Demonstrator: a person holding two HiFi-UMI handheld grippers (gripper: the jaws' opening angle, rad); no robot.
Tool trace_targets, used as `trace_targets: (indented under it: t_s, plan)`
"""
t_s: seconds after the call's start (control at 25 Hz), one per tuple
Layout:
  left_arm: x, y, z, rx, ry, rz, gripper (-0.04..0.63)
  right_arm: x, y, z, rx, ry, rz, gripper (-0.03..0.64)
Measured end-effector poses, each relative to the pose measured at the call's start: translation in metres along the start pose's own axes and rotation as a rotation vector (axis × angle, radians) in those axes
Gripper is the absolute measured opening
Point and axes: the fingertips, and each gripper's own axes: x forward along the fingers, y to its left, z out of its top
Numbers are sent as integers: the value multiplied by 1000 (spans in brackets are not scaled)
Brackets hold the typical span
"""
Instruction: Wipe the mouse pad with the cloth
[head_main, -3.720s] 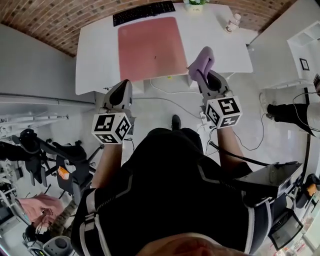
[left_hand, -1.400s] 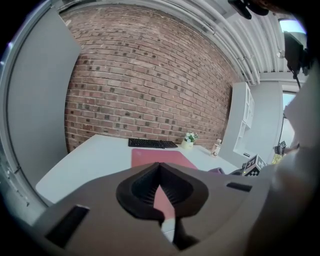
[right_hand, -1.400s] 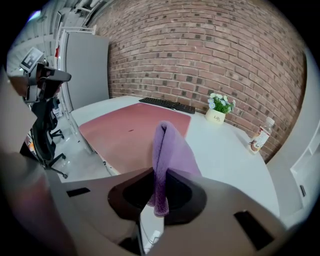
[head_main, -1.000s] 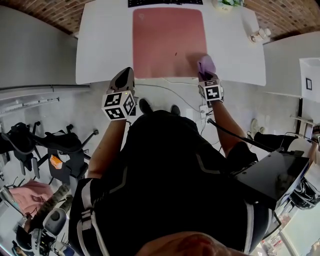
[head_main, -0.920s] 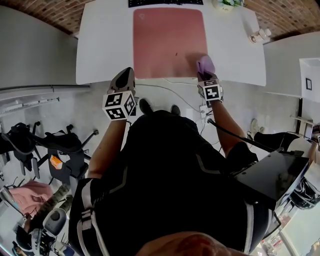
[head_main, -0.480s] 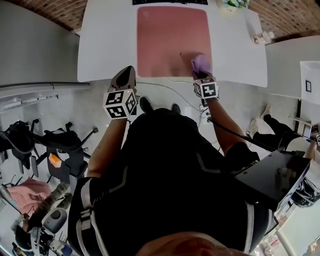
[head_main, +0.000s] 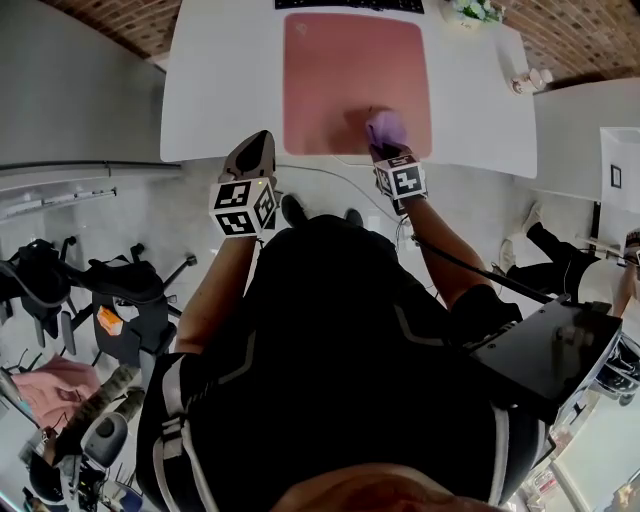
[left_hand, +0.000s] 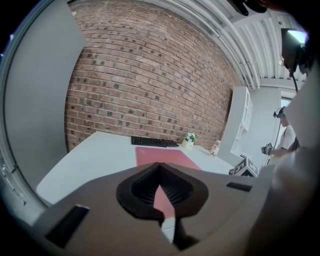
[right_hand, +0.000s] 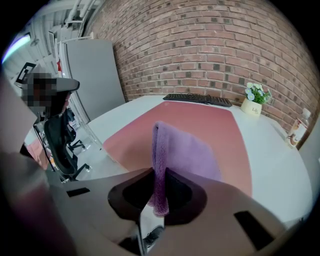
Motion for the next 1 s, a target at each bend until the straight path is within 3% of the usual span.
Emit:
trace_targets:
  t_s: [0.64, 1.0]
  plan:
    - [2, 24, 6, 31, 2, -41, 2, 38, 82, 35, 15, -11, 94, 55]
    - [-5, 48, 3, 22, 20, -3, 2, 57, 132, 51, -40, -8, 165, 55]
